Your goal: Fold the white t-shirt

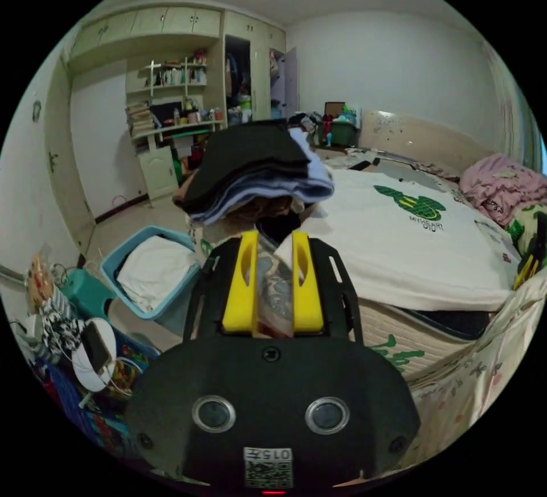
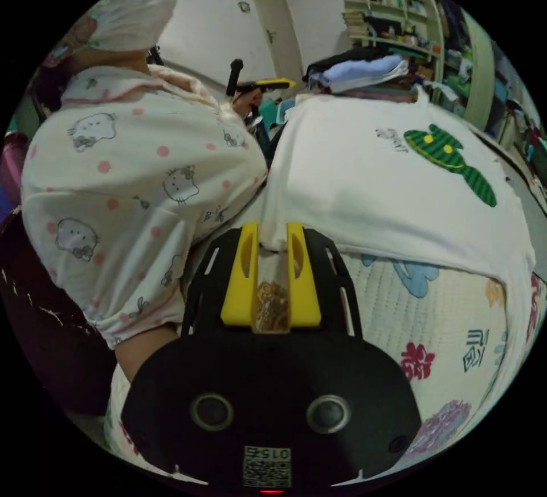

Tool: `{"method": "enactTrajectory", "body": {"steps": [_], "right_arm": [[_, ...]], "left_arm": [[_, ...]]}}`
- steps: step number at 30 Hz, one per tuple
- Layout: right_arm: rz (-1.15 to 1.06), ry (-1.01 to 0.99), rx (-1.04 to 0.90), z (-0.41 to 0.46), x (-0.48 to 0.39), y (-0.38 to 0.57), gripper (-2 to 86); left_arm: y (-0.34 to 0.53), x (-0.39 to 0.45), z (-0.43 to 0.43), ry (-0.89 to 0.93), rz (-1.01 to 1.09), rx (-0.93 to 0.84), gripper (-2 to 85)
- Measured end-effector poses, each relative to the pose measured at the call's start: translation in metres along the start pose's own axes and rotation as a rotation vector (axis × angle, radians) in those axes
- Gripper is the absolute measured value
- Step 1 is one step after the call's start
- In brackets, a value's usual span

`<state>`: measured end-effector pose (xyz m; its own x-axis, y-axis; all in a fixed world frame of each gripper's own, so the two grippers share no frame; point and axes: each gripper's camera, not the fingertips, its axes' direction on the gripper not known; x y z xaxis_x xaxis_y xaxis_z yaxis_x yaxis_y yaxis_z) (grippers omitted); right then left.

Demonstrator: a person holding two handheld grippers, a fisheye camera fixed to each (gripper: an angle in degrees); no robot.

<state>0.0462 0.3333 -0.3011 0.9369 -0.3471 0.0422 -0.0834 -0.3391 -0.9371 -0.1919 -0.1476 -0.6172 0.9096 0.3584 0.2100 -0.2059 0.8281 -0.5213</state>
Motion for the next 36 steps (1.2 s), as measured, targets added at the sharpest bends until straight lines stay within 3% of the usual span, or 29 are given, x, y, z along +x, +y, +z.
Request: {"method": "enactTrajectory", "body": {"steps": [4,10,16,22,27,32,36], "right_arm": [[0.113,0.172,0.301,-0.102,-0.002,0.015,8.8],[0.457,0.438,0.600,-0.202,0.023,0.039,7.9],[0.780,0.286,0.857,-0.283,0.056,0.073,1.1],[0.833,0.250,0.939,-0.344,0.038,0.048,-0.3],[0.874,0.263,0.948,-0.385,0.016,0.019,-0.4],[0.893,0.275,0.974,-0.424,-0.013,-0.010,-0.4],[0.897,0.266,0.975,-0.444,-0.030,-0.028,-0.4]], "left_arm": [[-0.065,0.059,-0.008,0.123,0.194,0.133,8.1],[-0.167,0.177,0.034,0.540,0.463,0.240,7.3],[-0.221,0.248,0.099,0.717,0.488,0.157,1.9],[-0.251,0.237,0.139,0.770,0.431,0.082,-0.5],[-0.354,0.166,0.073,0.849,0.118,0.278,-0.3],[-0.425,0.141,-0.038,1.052,0.044,0.509,4.0],[-0.450,0.127,-0.110,1.218,0.100,0.604,6.0]]}}
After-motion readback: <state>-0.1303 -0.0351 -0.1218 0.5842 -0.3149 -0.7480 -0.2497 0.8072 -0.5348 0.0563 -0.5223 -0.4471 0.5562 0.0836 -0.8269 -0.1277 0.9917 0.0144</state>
